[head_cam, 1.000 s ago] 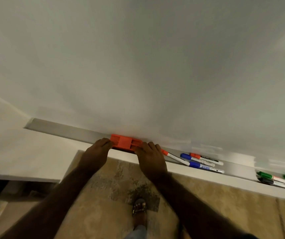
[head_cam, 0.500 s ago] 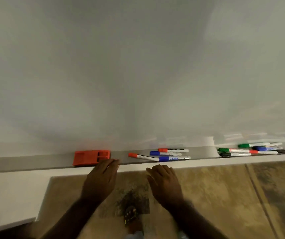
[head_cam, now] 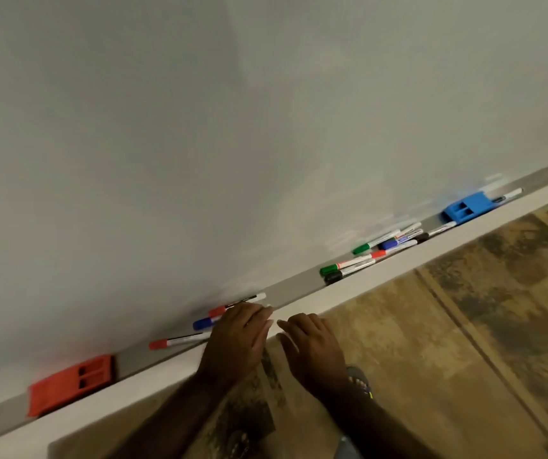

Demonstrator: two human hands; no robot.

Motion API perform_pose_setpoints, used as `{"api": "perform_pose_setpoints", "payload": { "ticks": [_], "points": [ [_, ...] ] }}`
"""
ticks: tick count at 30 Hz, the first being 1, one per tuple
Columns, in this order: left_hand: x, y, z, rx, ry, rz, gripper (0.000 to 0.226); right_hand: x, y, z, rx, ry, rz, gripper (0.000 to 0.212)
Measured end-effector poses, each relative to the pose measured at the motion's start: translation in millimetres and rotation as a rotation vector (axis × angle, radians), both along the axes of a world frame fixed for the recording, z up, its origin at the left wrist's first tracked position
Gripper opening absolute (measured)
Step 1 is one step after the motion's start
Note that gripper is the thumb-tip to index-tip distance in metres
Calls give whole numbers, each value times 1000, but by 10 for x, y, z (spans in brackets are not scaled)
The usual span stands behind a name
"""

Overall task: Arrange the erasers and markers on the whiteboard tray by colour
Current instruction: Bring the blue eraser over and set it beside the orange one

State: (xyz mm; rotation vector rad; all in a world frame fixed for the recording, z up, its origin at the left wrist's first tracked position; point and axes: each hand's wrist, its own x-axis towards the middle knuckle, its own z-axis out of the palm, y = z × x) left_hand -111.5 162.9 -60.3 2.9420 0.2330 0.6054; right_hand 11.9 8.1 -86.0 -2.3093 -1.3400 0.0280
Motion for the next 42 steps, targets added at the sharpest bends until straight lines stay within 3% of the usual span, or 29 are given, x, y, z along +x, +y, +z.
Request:
{"api": "perform_pose_setpoints", "payload": {
  "ticks": [2,8,11,14,17,21,27,33,38,42],
  "points": [
    [268,-140,32,43,40,-53,32,199,-176,34,-10,-1,-33,30],
    [1196,-597,123,-117,7,-96,26,888,-713,144,-19,-14,-152,24],
    [1656,-799,182,-148,22,-144,49,1283,-966,91,-76,-17,-182,26],
    [2128,-1027,155,-189,52,-156,27,1749,-1254,-30,-113,-28,-245,27],
    [2594,-1218,161,-198,109,-164,37,2217,-1487,-132,-85,-53,-315,27],
    [3315,-1448,231,-231,116,-193,24,2873,-1722,-171,-72,-70,-376,27],
    [4132,-1738,174,-318,203,-163,31,3675,-1938,-53,-99,-68,-423,34],
    [4866,-1943,79,-302,246,-134,27,4495,-2032,41,-122,-87,-446,41],
    [5338,-1984,-7,-163,231,-166,12,5013,-2047,5,-129,-48,-459,57],
    [5599,-1974,-84,-48,325,-185,22,5239,-1995,-41,-140,-22,-477,64]
  ]
}}
